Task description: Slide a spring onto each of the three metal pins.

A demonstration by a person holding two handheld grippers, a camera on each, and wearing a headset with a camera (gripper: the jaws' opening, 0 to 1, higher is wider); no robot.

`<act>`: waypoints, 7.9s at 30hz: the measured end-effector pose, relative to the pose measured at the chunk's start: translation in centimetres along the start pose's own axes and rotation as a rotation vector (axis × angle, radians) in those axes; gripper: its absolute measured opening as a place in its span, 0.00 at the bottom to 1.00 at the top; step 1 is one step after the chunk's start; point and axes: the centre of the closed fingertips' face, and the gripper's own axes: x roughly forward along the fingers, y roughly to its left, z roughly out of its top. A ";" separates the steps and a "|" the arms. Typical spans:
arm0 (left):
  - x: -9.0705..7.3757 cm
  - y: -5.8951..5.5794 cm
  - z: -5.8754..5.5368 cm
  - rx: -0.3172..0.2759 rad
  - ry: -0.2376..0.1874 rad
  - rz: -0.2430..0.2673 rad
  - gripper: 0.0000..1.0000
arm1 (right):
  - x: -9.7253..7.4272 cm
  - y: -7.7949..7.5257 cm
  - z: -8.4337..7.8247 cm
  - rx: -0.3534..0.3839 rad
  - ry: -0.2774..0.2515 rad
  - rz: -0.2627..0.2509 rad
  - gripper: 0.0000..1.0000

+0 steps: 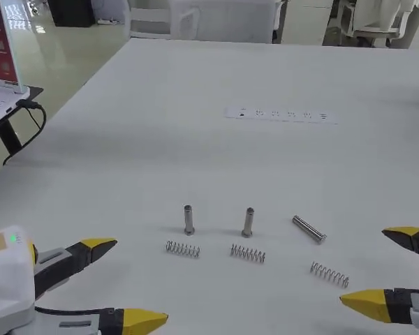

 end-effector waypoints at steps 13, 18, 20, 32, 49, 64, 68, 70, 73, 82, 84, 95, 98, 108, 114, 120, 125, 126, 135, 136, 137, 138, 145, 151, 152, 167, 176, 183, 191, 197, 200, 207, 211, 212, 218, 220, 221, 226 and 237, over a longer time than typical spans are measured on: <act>-0.1 0.1 -0.1 0.005 0.003 0.001 0.86 | 2.1 -1.5 2.7 -0.070 0.020 0.017 0.83; -0.1 0.1 -0.1 0.007 0.004 0.001 0.86 | 2.9 -2.1 3.6 -0.091 0.028 0.021 0.82; -0.2 0.2 -0.1 0.006 0.004 0.001 0.86 | 3.2 -2.4 3.8 -0.098 0.036 0.021 0.81; -0.2 0.3 -0.3 0.007 0.007 0.003 0.86 | 5.8 -2.9 4.5 -0.140 0.098 0.054 0.78; -0.1 0.3 -0.3 0.003 0.006 0.004 0.86 | 8.8 -3.2 3.0 -0.111 0.219 0.069 0.55; 0.0 0.4 -0.3 0.001 0.008 0.012 0.85 | 10.2 -4.0 1.9 -0.099 0.309 0.033 0.28; 0.0 0.4 -0.3 0.000 0.010 0.013 0.85 | 10.5 -4.3 1.8 -0.087 0.316 0.022 0.21; 0.0 0.4 -0.3 -0.001 0.009 0.014 0.85 | 10.6 -4.2 1.6 -0.079 0.326 0.025 0.20; 0.0 0.5 -0.4 -0.003 0.010 0.016 0.85 | 10.9 -4.2 1.3 -0.080 0.344 0.020 0.18; 0.0 0.5 -0.4 -0.004 0.010 0.016 0.84 | 11.2 -4.3 0.9 -0.065 0.370 0.003 0.11; 0.0 0.5 -0.4 -0.004 0.010 0.016 0.84 | 11.3 -4.3 0.9 -0.059 0.374 -0.002 0.10; 0.0 0.5 -0.4 -0.007 0.006 0.017 0.84 | 11.6 -4.1 0.5 -0.034 0.410 -0.008 0.07; 0.0 0.5 -0.4 -0.007 0.005 0.016 0.84 | 11.5 -4.2 0.6 -0.043 0.410 -0.010 0.07; 0.0 0.5 -0.4 -0.001 0.011 0.013 0.84 | 11.3 -4.3 0.6 -0.031 0.414 -0.028 0.06; 0.0 0.4 -0.3 0.002 0.011 0.011 0.84 | 10.8 -4.1 1.0 -0.027 0.405 -0.025 0.06; 0.0 0.3 -0.3 0.005 0.011 0.010 0.83 | 10.2 -4.0 1.4 -0.019 0.388 -0.032 0.06; 0.0 0.4 -0.3 0.008 0.010 0.010 0.83 | 9.7 -3.9 1.7 -0.011 0.371 -0.038 0.06; 0.0 0.3 -0.3 0.008 0.011 0.009 0.83 | 9.6 -3.9 1.8 -0.010 0.367 -0.039 0.06; -0.1 0.3 -0.3 0.013 0.010 0.007 0.84 | 8.9 -3.8 2.7 -0.019 0.343 -0.049 0.06; -0.1 0.3 -0.3 0.014 0.009 0.007 0.84 | 8.9 -3.8 2.7 -0.019 0.340 -0.049 0.06; -0.1 0.3 -0.2 0.014 0.008 0.008 0.84 | 8.8 -3.7 2.8 -0.019 0.338 -0.049 0.06; -0.1 0.3 -0.2 0.015 0.008 0.008 0.84 | 8.7 -3.7 2.9 -0.017 0.334 -0.051 0.06; -0.1 0.2 -0.1 0.017 0.007 0.009 0.83 | 8.3 -3.6 3.0 -0.018 0.325 -0.057 0.06; -0.1 0.2 -0.1 0.022 0.008 0.007 0.83 | 7.9 -3.8 3.1 -0.016 0.317 -0.064 0.06; -0.1 0.2 -0.1 0.022 0.008 0.007 0.83 | 7.9 -3.8 3.1 -0.017 0.315 -0.065 0.06; -0.2 0.2 -0.1 0.026 0.011 0.004 0.83 | 7.1 -3.7 3.0 -0.016 0.301 -0.076 0.06; -0.2 0.2 -0.2 0.026 0.012 0.003 0.83 | 6.6 -3.7 2.8 -0.023 0.296 -0.078 0.06; -0.1 0.1 -0.2 0.027 0.014 0.002 0.83 | 6.1 -3.9 2.6 -0.019 0.289 -0.084 0.06; 0.0 0.0 -0.3 0.027 0.019 -0.001 0.83 | 5.6 -3.9 2.1 -0.017 0.293 -0.090 0.06; 0.0 0.1 -0.3 0.026 0.020 0.000 0.83 | 5.6 -4.0 1.8 -0.021 0.300 -0.089 0.07; 0.0 0.1 -0.3 0.026 0.020 -0.001 0.83 | 5.6 -4.0 1.8 -0.019 0.301 -0.088 0.07; 0.0 0.1 -0.3 0.025 0.020 0.000 0.83 | 5.3 -4.0 1.7 -0.017 0.299 -0.091 0.09; 0.0 0.1 -0.3 0.025 0.020 0.000 0.83 | 5.0 -4.1 1.4 -0.015 0.300 -0.097 0.09; 0.0 0.1 -0.3 0.025 0.020 -0.001 0.83 | 4.9 -4.1 1.3 -0.013 0.301 -0.098 0.09; 0.0 0.1 -0.3 0.025 0.020 -0.001 0.83 | 4.4 -4.2 0.4 -0.006 0.310 -0.103 0.10; 0.0 0.1 -0.4 0.026 0.021 -0.001 0.83 | 4.2 -4.0 0.0 -0.002 0.317 -0.098 0.10; 0.0 0.1 -0.4 0.025 0.021 -0.001 0.83 | 4.1 -3.8 -0.2 -0.003 0.321 -0.095 0.10; -0.1 0.1 -0.4 0.025 0.022 0.000 0.83 | 3.7 -2.7 -1.0 -0.010 0.336 -0.059 0.11; -0.1 0.1 -0.4 0.023 0.022 0.002 0.83 | 3.0 -0.1 -2.8 -0.045 0.390 0.049 0.13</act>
